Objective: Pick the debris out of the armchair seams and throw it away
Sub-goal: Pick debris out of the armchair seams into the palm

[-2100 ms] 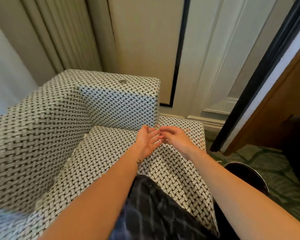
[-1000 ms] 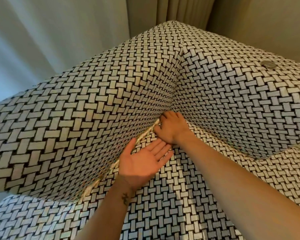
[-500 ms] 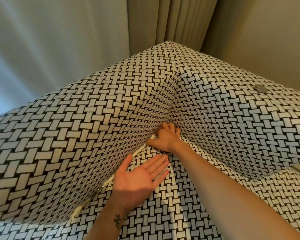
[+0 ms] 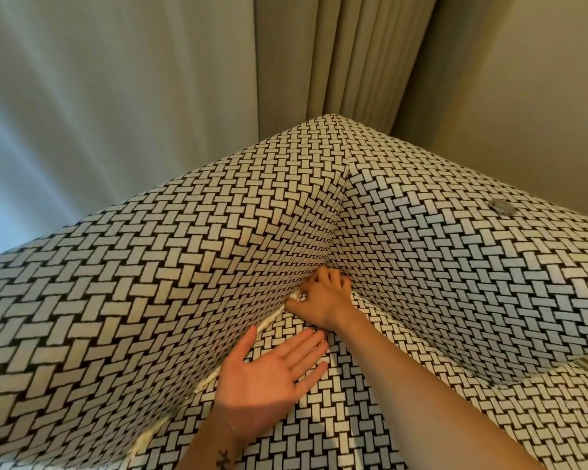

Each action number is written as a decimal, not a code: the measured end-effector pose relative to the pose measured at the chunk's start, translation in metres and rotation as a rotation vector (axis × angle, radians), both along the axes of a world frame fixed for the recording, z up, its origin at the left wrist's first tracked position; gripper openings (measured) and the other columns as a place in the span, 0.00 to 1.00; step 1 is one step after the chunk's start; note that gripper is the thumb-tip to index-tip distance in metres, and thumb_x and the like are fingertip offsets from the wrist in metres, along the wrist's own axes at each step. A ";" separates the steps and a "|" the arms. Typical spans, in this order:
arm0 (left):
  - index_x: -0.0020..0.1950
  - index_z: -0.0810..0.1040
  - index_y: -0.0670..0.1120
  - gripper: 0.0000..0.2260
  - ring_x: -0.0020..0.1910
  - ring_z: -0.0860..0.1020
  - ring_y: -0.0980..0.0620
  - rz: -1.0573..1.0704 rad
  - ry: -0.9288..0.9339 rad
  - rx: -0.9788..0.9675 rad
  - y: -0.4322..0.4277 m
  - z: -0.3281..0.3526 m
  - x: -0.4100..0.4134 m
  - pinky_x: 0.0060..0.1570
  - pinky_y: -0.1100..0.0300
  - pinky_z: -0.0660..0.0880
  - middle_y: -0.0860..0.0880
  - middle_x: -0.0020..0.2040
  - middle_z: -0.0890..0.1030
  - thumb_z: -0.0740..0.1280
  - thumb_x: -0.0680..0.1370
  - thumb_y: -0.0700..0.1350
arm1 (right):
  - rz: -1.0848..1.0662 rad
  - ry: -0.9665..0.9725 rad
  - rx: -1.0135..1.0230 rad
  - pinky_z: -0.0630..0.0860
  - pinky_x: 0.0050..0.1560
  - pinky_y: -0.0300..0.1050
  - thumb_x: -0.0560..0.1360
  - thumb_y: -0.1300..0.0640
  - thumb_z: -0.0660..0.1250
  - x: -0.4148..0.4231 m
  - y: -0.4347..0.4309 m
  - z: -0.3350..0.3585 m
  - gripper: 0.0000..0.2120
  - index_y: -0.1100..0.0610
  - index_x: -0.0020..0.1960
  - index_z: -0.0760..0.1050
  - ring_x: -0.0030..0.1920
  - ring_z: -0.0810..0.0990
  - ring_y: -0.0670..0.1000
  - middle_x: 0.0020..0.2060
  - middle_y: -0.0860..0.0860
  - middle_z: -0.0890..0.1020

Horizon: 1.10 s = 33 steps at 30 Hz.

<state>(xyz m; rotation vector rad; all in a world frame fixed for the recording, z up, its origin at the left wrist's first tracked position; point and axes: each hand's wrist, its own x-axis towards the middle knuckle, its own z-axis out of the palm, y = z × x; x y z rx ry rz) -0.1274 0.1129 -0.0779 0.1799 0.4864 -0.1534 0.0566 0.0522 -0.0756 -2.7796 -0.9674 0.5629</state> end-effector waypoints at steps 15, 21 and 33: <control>0.77 0.66 0.32 0.41 0.77 0.66 0.35 -0.015 -0.005 0.018 0.001 -0.001 0.001 0.80 0.39 0.53 0.31 0.75 0.70 0.58 0.79 0.65 | -0.165 0.224 0.546 0.55 0.70 0.46 0.78 0.44 0.68 0.005 -0.022 -0.010 0.12 0.49 0.53 0.87 0.65 0.64 0.46 0.56 0.43 0.76; 0.74 0.69 0.29 0.40 0.76 0.67 0.34 -0.025 -0.019 0.038 0.002 -0.004 0.001 0.80 0.39 0.54 0.31 0.74 0.71 0.59 0.78 0.64 | -0.189 0.358 0.697 0.55 0.77 0.49 0.79 0.48 0.69 -0.006 -0.039 -0.007 0.06 0.44 0.52 0.85 0.73 0.63 0.47 0.58 0.38 0.77; 0.72 0.70 0.29 0.38 0.77 0.67 0.35 -0.027 0.002 0.006 0.001 0.003 -0.001 0.80 0.39 0.53 0.32 0.75 0.70 0.58 0.79 0.62 | -0.333 0.653 0.953 0.70 0.66 0.33 0.82 0.48 0.65 -0.048 -0.068 0.031 0.10 0.46 0.55 0.85 0.59 0.79 0.33 0.53 0.38 0.85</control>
